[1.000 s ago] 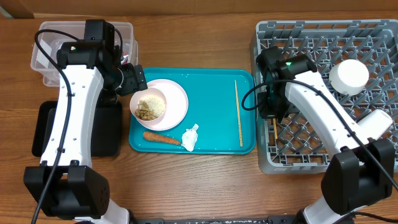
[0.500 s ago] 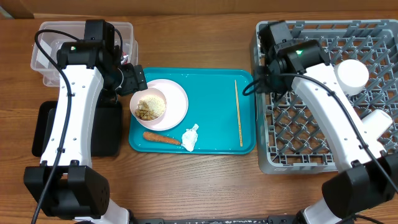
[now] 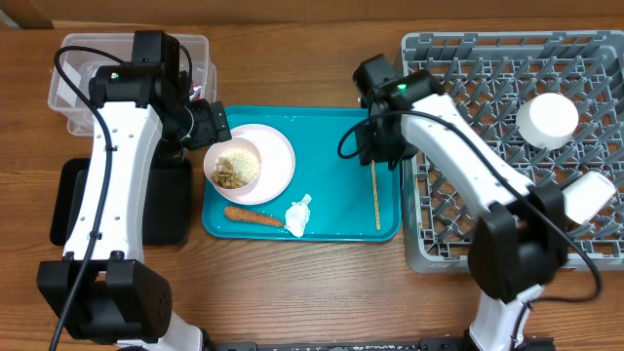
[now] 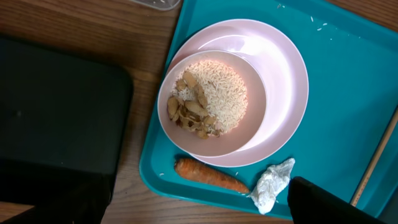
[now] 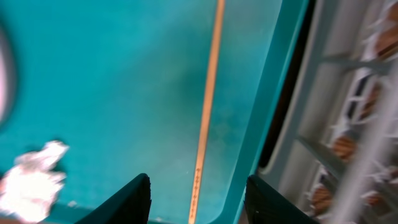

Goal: Sort waste into correct bins and load items into the dishwasher
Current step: 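Reach the right gripper back to the second chopstick and grasp it, then carry the chopstick to the rack's left edge and release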

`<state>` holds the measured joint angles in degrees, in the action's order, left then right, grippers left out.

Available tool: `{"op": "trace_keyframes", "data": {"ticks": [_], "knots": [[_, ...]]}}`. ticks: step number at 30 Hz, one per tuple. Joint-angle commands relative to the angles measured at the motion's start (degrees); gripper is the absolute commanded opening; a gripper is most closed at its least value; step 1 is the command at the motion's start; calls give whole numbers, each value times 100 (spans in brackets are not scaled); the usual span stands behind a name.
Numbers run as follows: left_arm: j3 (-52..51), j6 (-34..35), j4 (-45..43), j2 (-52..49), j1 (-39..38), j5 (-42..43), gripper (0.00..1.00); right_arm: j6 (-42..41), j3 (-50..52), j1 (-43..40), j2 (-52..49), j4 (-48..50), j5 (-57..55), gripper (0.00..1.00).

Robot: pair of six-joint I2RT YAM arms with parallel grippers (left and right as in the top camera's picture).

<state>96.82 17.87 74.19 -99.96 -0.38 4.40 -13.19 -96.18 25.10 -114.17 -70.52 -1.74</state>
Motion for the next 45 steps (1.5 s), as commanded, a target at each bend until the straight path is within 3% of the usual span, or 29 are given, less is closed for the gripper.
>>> {"op": "trace_keyframes", "data": {"ticks": [1,12,16,20,25,35,39,45], "knots": [[83,15,13,72,-39,-33,93,-203,212,-15,-382,90,31,51],[83,15,15,72,-39,-33,93,-337,999,-4,-761,863,101,50],[83,15,13,72,-39,-33,93,-337,1248,-2,-761,1032,105,44],[83,17,15,72,-39,-35,93,-337,1255,-2,-761,1023,175,20],[83,15,15,72,-39,-33,93,-337,1141,-2,-708,868,280,4],[83,17,13,72,-39,-33,93,9,-197,-66,778,199,286,4],[83,17,15,72,-39,-35,93,282,-308,-326,1443,175,61,4],[83,20,15,72,-42,-22,93,839,-153,-925,1569,-457,-348,4]]}}
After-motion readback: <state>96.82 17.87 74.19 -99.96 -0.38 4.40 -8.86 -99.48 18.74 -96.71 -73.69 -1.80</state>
